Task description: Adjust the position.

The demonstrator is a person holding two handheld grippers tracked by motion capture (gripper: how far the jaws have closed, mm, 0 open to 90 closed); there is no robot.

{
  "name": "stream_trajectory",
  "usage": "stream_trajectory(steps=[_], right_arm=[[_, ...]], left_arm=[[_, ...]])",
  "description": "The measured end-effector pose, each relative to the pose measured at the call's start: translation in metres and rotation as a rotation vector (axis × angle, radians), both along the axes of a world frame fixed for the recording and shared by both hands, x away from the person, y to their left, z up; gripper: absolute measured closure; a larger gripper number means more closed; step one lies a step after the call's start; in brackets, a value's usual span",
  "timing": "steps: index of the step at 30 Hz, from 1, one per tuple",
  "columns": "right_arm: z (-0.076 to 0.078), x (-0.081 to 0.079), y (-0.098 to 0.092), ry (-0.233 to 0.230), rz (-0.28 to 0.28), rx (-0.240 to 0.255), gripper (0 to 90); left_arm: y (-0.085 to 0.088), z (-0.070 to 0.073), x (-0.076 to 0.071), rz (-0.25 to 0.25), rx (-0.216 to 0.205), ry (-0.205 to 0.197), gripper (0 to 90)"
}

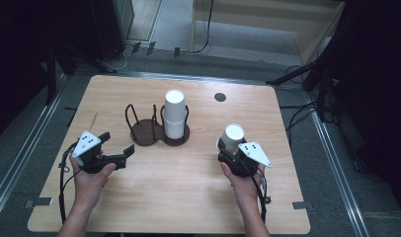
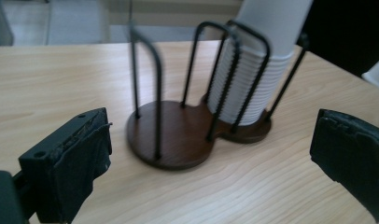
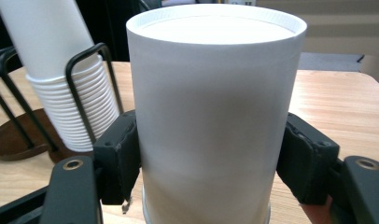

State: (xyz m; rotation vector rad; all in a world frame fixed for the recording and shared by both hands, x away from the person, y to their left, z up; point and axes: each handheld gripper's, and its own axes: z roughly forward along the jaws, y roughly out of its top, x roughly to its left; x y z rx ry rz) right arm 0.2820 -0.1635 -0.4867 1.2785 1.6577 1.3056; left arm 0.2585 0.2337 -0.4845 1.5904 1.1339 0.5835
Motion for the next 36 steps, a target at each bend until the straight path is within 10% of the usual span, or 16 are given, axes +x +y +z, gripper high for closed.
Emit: stream_trajectory(steps=[11,36], right_arm=[[-0.005,-0.012,0.023,-0.019,0.068,-0.031,30.8],[-0.025,-0.035,0.068,-0.039,0.187,-0.162,31.7]], left_arm=[[-0.041,0.015,0.007,-0.196,0.019,0.039,0.0],[-0.092,0.024,0.003,-0.342,0.066,0.138,4.2]])
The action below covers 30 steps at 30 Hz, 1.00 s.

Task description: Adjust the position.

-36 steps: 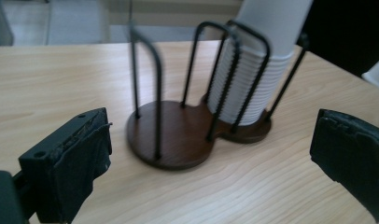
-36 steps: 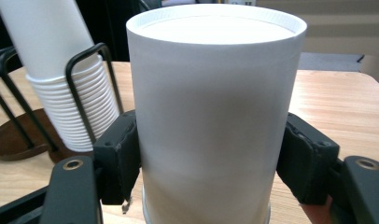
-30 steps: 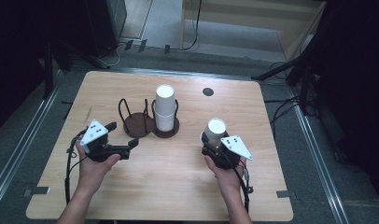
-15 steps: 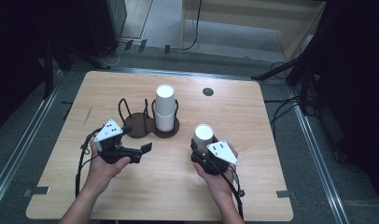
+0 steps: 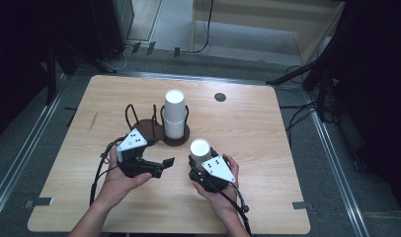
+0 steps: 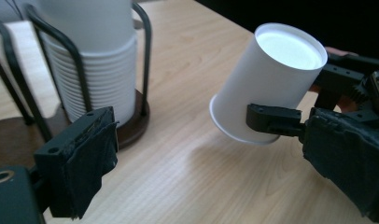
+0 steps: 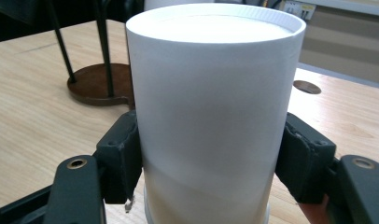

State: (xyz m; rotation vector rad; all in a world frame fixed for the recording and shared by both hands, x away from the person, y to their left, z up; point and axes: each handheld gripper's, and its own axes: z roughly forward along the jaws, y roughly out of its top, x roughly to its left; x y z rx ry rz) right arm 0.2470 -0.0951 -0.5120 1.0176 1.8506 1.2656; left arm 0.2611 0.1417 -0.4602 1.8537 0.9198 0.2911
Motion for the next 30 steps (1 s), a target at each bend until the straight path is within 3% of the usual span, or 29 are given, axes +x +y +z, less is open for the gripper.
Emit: stream_trajectory(steps=[6,13,15,16,24,30], right_arm=[[-0.003,-0.005,0.006,-0.019,0.032,-0.04,32.1],[-0.006,-0.013,0.012,-0.046,0.08,-0.091,32.4],[-0.006,-0.014,0.013,-0.054,0.088,-0.103,32.3],[-0.007,-0.016,0.016,-0.065,0.096,-0.126,32.3],[-0.009,-0.02,0.022,-0.078,0.118,-0.155,32.3],[-0.013,-0.025,0.027,-0.106,0.156,-0.196,32.1]], left_arm=[[-0.019,-0.001,-0.002,-0.081,0.003,0.024,6.6],[-0.033,-0.002,-0.004,-0.127,0.02,0.043,14.9],[-0.034,-0.002,-0.004,-0.116,0.036,0.034,15.6],[-0.035,-0.001,-0.006,-0.11,0.045,0.027,21.8],[-0.04,-0.001,-0.007,-0.139,0.066,0.048,22.9],[-0.041,-0.001,-0.007,-0.13,0.084,0.059,26.9]])
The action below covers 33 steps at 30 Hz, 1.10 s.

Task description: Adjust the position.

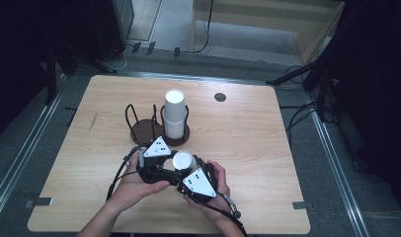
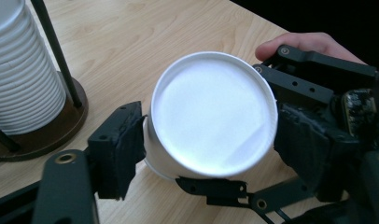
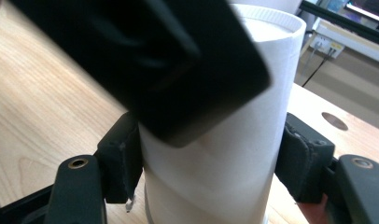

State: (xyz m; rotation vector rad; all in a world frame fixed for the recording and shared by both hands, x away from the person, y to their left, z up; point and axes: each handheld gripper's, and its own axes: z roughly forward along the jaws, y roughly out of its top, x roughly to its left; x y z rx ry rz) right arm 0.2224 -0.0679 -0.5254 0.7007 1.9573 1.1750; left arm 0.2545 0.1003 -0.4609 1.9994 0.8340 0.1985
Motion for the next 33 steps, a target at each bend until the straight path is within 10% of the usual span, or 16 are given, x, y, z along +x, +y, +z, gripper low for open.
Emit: stream_trajectory(steps=[17,33], right_arm=[[-0.005,0.001,0.002,-0.019,-0.004,-0.005,19.1],[-0.009,-0.001,0.002,-0.101,0.008,-0.091,30.1]], left_arm=[[0.009,0.004,0.0,0.001,-0.007,-0.013,36.7],[0.017,0.009,0.005,0.008,-0.006,0.046,32.7]])
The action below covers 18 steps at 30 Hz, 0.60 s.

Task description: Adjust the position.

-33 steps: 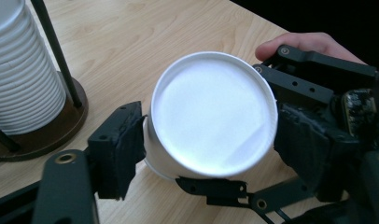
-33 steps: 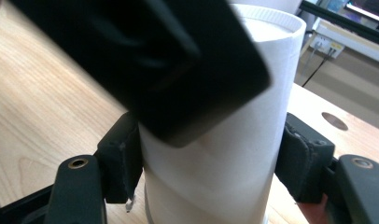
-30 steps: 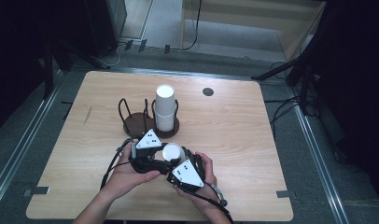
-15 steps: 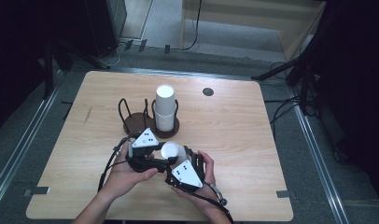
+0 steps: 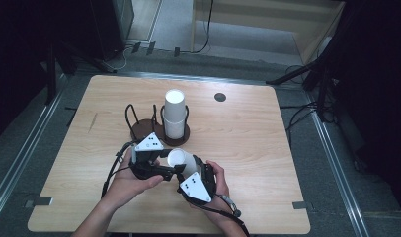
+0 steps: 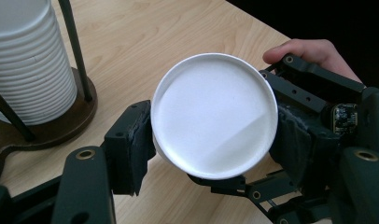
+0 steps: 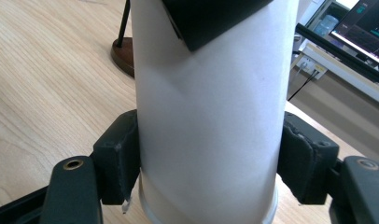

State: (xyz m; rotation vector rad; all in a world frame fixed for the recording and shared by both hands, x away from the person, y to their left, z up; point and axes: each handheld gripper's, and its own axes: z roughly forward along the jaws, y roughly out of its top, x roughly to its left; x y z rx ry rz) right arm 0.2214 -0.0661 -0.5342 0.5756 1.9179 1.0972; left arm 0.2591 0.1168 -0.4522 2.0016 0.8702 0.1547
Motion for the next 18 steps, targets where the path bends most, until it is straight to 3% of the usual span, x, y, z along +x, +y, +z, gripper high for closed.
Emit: stream_trajectory(steps=[9,18], right_arm=[[-0.0021,-0.0023,0.0041,-0.02,0.013,-0.03,29.8],[-0.0034,-0.0046,0.0065,-0.045,0.023,-0.061,26.9]], left_arm=[[-0.0035,-0.0042,0.0028,-0.002,0.047,0.065,27.5],[-0.0029,-0.0056,0.0033,-0.023,0.052,0.06,31.2]])
